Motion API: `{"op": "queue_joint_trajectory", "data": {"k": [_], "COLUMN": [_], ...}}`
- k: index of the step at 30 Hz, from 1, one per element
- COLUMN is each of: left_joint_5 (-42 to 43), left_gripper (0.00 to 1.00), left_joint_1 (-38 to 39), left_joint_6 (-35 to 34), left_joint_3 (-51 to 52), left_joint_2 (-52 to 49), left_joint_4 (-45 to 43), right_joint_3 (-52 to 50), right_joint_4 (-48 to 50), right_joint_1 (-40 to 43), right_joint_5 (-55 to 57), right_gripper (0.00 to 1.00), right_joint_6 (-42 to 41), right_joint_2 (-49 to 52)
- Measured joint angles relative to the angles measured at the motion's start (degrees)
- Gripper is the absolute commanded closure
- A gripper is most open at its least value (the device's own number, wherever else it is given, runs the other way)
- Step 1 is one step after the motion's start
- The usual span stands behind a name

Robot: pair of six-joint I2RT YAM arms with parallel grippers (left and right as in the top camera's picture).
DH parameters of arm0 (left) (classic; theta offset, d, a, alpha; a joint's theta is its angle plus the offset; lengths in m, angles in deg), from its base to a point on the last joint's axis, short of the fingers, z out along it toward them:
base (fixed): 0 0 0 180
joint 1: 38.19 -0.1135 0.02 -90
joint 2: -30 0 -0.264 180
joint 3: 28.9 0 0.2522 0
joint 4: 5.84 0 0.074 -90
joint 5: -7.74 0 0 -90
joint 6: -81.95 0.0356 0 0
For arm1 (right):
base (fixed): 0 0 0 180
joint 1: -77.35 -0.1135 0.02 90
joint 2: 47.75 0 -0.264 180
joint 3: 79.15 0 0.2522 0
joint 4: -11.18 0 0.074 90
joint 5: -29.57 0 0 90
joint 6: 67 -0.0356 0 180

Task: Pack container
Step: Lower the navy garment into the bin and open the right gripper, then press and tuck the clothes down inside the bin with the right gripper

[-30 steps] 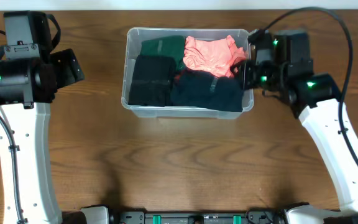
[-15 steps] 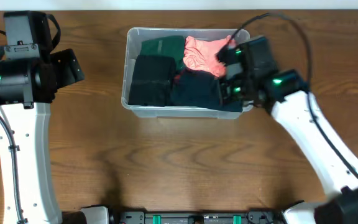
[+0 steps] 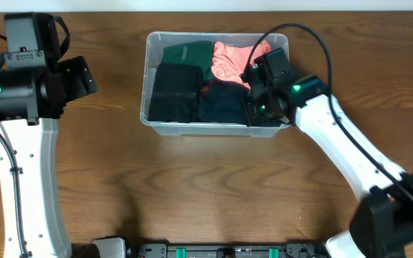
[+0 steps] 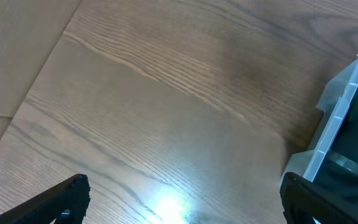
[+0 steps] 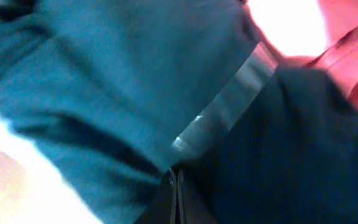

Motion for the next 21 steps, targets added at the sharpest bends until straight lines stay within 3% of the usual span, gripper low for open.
{"op": "queue_joint_trajectory", "data": {"k": [9, 20, 21], "left_joint_5": [0.0, 0.0, 0.0], "left_gripper": [0.02, 0.02, 0.02], "left_joint_1": [0.0, 0.0, 0.0], "left_joint_6": [0.0, 0.0, 0.0], "left_joint_3": [0.0, 0.0, 0.0], "left_joint_2": [0.0, 0.0, 0.0], "left_joint_4": [0.0, 0.0, 0.0], "right_joint_3": [0.5, 0.5, 0.5], "right_joint_4": [3.4, 3.5, 3.5], "right_joint_1": [0.6, 0.9, 0.9], "right_joint_5": [3.1, 3.4, 3.6], "right_gripper": [0.99, 0.99, 0.92], "right_joint_6": [0.0, 0.0, 0.0], "right_joint_2": [9.3, 7.3, 6.4]}}
